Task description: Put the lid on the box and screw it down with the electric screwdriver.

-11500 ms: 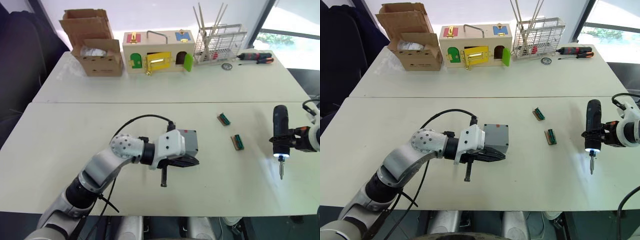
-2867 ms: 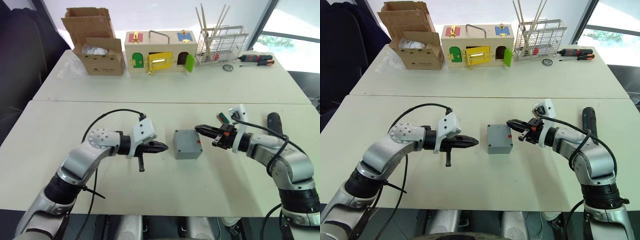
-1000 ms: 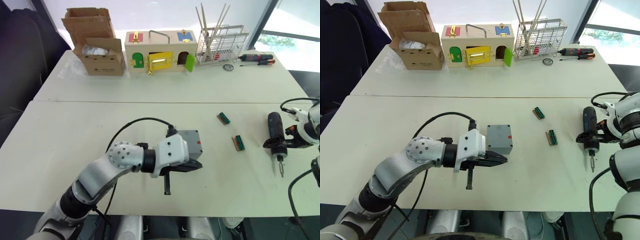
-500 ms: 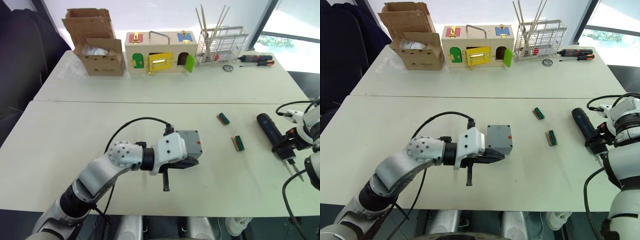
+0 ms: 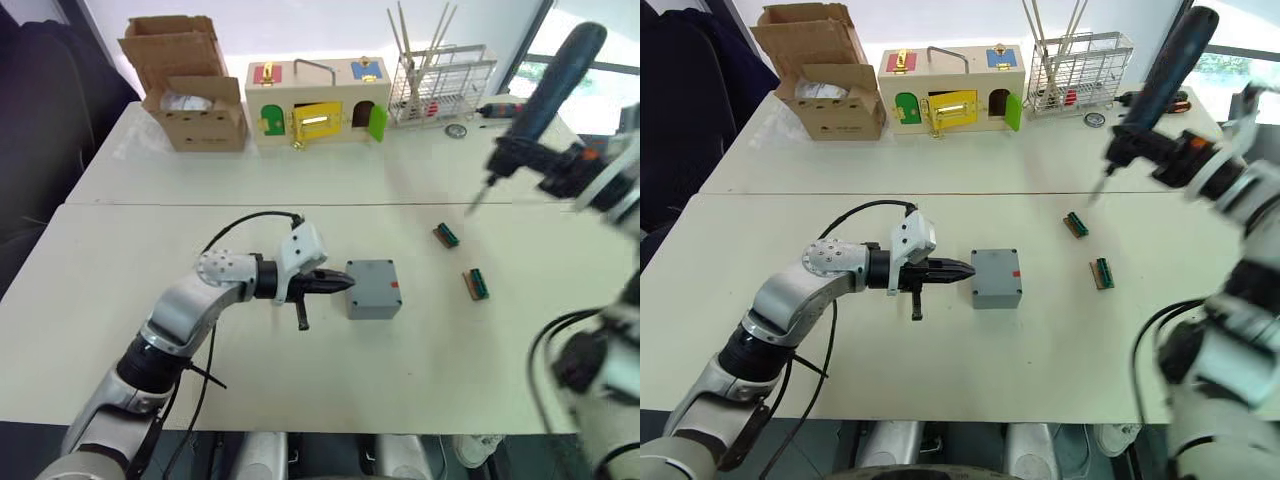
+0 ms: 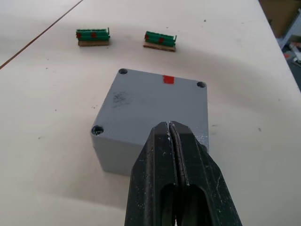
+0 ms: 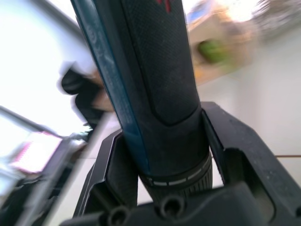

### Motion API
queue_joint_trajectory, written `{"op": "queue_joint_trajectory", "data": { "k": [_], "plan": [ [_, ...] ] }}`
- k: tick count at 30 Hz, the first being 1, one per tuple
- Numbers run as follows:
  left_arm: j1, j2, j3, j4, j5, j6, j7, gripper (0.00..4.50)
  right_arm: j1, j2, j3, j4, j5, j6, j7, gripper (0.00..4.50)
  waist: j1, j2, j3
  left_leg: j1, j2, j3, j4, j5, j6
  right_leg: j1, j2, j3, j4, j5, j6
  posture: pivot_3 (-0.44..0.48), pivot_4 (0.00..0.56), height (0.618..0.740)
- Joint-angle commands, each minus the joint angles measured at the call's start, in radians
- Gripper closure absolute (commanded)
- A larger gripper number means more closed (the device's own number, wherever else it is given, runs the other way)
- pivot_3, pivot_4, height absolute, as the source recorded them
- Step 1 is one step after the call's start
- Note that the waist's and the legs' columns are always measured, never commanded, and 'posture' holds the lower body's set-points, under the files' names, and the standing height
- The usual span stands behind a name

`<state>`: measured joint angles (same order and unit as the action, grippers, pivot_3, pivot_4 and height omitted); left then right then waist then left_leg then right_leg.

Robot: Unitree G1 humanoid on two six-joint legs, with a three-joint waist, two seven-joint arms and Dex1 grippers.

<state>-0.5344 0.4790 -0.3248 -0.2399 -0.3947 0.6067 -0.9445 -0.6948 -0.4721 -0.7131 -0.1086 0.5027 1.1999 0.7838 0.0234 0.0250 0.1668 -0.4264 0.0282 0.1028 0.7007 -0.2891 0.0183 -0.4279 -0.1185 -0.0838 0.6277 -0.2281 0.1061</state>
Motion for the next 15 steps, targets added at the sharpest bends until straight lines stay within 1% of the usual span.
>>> {"op": "queue_joint_trajectory", "data": {
  "k": [1, 3, 5, 10, 15],
  "plan": [
    [-0.059, -0.019, 0.014, 0.045, 0.006, -0.026, -0.02, 4.5, 0.072, 0.17, -0.052, -0.33, 0.135, -0.036, -0.156, 2.7, 0.01, 0.0, 0.0, 0.0, 0.0, 0.0, 0.001, 0.0, 0.0, 0.0, 0.0, 0.001, 0.0, 0.0, 0.0, 0.0, 0.15, 0.728],
    [-0.087, -0.038, 0.011, 0.073, 0.009, -0.028, -0.024, 4.5, 0.133, 0.268, -0.021, -0.414, 0.181, -0.098, -0.195, 2.7, 0.014, 0.0, 0.0, 0.0, -0.001, 0.0, 0.001, 0.0, 0.0, 0.0, 0.0, 0.001, 0.0, 0.0, 0.0, 0.0, 0.15, 0.728],
    [-0.104, -0.045, 0.003, 0.097, 0.025, -0.044, -0.034, 4.5, 0.174, 0.291, 0.025, -0.441, 0.181, -0.149, -0.224, 2.7, 0.012, 0.0, 0.0, 0.0, -0.001, -0.001, 0.0, 0.0, 0.001, 0.0, 0.0, 0.001, 0.0, 0.0, 0.0, 0.0, 0.15, 0.728],
    [-0.139, -0.094, -0.027, 0.187, 0.084, -0.093, -0.021, 4.5, 0.249, 0.256, 0.106, -0.436, 0.194, -0.238, -0.245, 2.7, 0.012, 0.0, 0.0, 0.0, -0.002, 0.0, 0.0, 0.0, 0.001, 0.0, 0.0, 0.001, 0.0, 0.0, 0.0, 0.0, 0.15, 0.728],
    [-0.136, -0.098, -0.076, 0.217, 0.144, -0.124, -0.047, 4.5, 0.291, 0.202, 0.148, -0.414, 0.22, -0.285, -0.254, 2.7, 0.005, 0.0, 0.0, 0.001, -0.002, -0.001, -0.001, 0.0, 0.001, 0.0, 0.001, 0.001, 0.0, 0.0, 0.0, 0.0, 0.15, 0.728]
  ]
}}
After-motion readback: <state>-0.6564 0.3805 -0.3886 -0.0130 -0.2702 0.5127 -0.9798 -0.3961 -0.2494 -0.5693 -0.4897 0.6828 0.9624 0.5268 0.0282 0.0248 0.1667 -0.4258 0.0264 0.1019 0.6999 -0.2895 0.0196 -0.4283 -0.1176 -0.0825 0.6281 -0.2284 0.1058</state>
